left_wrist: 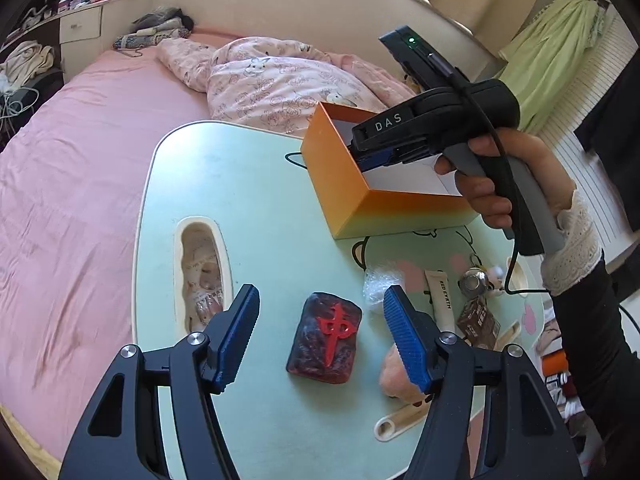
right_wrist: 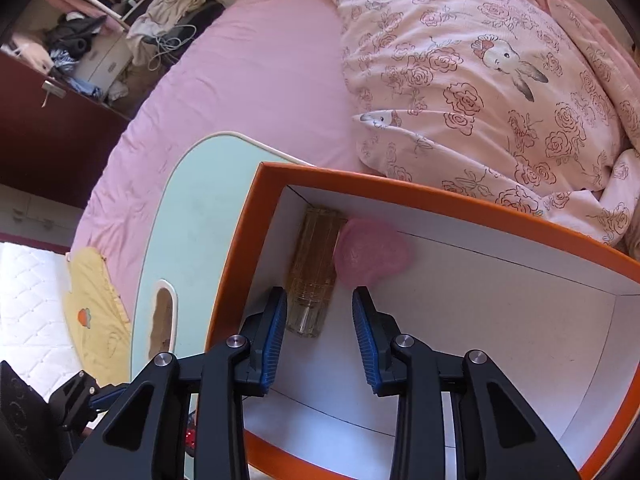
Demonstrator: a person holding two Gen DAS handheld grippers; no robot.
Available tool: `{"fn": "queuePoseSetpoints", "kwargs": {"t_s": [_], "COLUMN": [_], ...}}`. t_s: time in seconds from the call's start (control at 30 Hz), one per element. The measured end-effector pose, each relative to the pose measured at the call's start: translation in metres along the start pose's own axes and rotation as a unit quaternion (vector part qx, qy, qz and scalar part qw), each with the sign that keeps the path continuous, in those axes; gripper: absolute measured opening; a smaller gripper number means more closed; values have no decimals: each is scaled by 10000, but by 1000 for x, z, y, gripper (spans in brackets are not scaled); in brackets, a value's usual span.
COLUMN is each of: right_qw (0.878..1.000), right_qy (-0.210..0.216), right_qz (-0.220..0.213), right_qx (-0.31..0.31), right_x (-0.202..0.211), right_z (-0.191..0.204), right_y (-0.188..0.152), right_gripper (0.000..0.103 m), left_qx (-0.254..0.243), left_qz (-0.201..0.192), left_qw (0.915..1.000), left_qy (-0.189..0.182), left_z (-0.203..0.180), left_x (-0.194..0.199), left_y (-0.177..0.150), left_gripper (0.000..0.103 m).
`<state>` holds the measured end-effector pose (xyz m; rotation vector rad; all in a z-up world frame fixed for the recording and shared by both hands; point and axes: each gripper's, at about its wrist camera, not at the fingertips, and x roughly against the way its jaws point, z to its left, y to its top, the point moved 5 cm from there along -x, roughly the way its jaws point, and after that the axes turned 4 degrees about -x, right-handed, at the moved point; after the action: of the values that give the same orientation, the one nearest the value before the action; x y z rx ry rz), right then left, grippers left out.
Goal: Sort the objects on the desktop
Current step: 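Set the red tile on the table with left while right grasps the glass bottle, then lift the glass bottle out of the box, set it on the table, open right gripper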
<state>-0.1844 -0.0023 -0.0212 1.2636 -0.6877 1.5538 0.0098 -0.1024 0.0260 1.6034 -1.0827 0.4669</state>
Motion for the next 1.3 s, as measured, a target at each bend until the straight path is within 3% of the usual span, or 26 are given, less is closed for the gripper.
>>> {"fn": "queuePoseSetpoints", "kwargs": {"t_s": [0.2,0.3,0.47,0.6,0.7,0.73,0.87,1.07,1.3], "right_qw": [9999,9999,9995,9999,9999,9998,9999,9990,9890], "right_qy": [-23,78,-97,47,-67,-149,-113,297,911], "right_qz": [90,111,62,42,141,126,89,-338,-1161], "right_qx": [40,-30,-282,-81,-2,7,-23,-5,-61], "right_x": [-3,-3,10,10,-1,0,3,33,111], "right_z": [3,-2,-13,0,2,0,-4,-7,-14], "right_y": [1,3,2,4,5,5,4,-9,-78], "right_gripper": [33,40,37,37,31,22,21,16,16], "left_qx": [37,86,78,146,130,131,95,154,58], "left_qz": [39,46,56,73,47,43,6,-41,-76], "left_qw": [10000,9999,9999,9998,9999,9999,9999,9998,9999], "left_qy": [-42,-107,-57,-86,-91,-101,-121,-98,-37], "left_z": [3,3,5,7,5,4,1,4,-1], "left_x": [-2,-2,1,-1,0,0,3,7,12], "left_y": [-4,-7,-9,-7,-5,-5,-4,-2,1], "left_gripper": [65,65,65,65,65,65,65,65,65]}}
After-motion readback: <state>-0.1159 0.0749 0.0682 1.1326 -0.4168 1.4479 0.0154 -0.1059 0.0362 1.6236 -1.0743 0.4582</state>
